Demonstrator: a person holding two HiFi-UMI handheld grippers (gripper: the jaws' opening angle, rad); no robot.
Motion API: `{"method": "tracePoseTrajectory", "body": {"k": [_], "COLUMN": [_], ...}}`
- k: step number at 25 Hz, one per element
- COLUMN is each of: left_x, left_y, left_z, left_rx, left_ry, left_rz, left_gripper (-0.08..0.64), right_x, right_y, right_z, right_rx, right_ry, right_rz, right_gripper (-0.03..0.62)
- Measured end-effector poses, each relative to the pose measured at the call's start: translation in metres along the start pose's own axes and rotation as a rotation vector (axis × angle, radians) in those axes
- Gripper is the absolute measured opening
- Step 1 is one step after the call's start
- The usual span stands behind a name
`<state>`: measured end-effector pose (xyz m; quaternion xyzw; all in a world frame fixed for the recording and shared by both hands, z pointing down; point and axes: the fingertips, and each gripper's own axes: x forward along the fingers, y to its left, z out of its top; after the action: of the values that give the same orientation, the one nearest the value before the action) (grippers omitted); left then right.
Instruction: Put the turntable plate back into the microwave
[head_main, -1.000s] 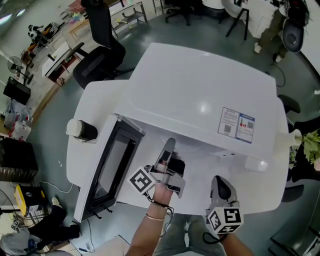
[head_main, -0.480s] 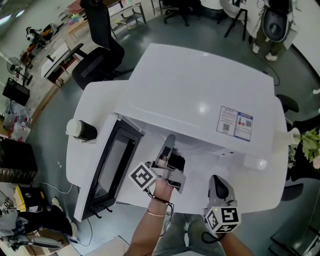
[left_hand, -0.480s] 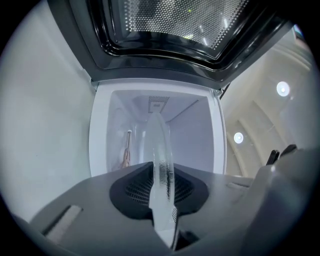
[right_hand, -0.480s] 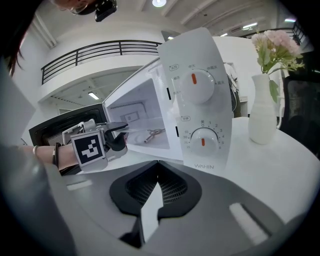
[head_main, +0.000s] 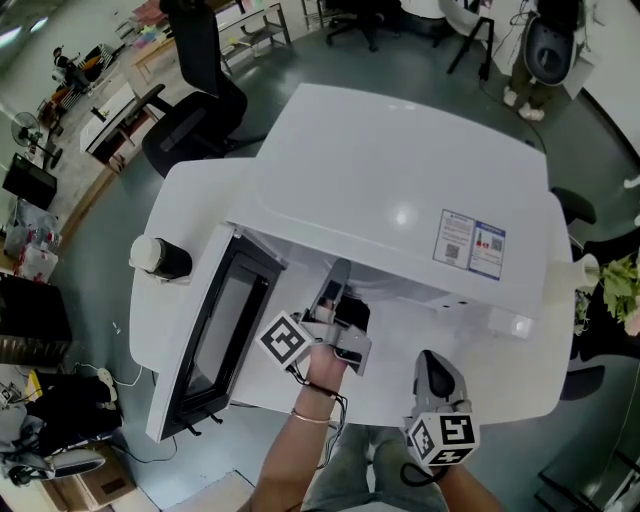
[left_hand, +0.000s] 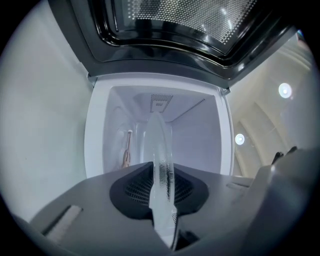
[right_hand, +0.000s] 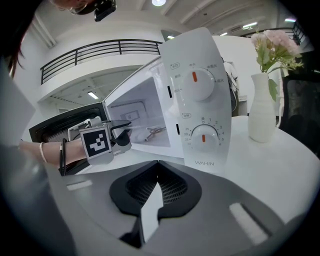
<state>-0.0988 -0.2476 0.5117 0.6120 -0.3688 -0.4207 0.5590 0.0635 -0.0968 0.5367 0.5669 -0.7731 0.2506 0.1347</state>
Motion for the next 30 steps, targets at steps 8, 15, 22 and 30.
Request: {"method": "tracePoseTrajectory", "body": {"k": [8,15,22,30], "left_x": [0.008,0.017,0.025,0.032], "left_y": [0.0,0.0,0.001,0.002], "left_z": [0.001,-0.001,0.0,-0.001], "left_rx": [0.017,0.022,0.015,-0.001], "left_ry": [0.01,0.015,0.009,0.013], "left_rz": [0.009,0.008,0.016,0.023], "left_gripper": [0.046,0.046,0.046,0.046], "right_x": [-0.002,-0.004,-0.004,-0.003], "right_y": [-0.002,-0.003,-0.007,-0.006], "right_z": [-0.003,-0.005,-0.005,-0.006], "right_rx": [0.007,0.012,0.017,0.018], "right_ry": [0.002,0.003,0.005,0.009], "right_rz": [-0.009,-0.013,-0.021,-0.015], "right_gripper": [0.011,0.011,0.011,0.011]}}
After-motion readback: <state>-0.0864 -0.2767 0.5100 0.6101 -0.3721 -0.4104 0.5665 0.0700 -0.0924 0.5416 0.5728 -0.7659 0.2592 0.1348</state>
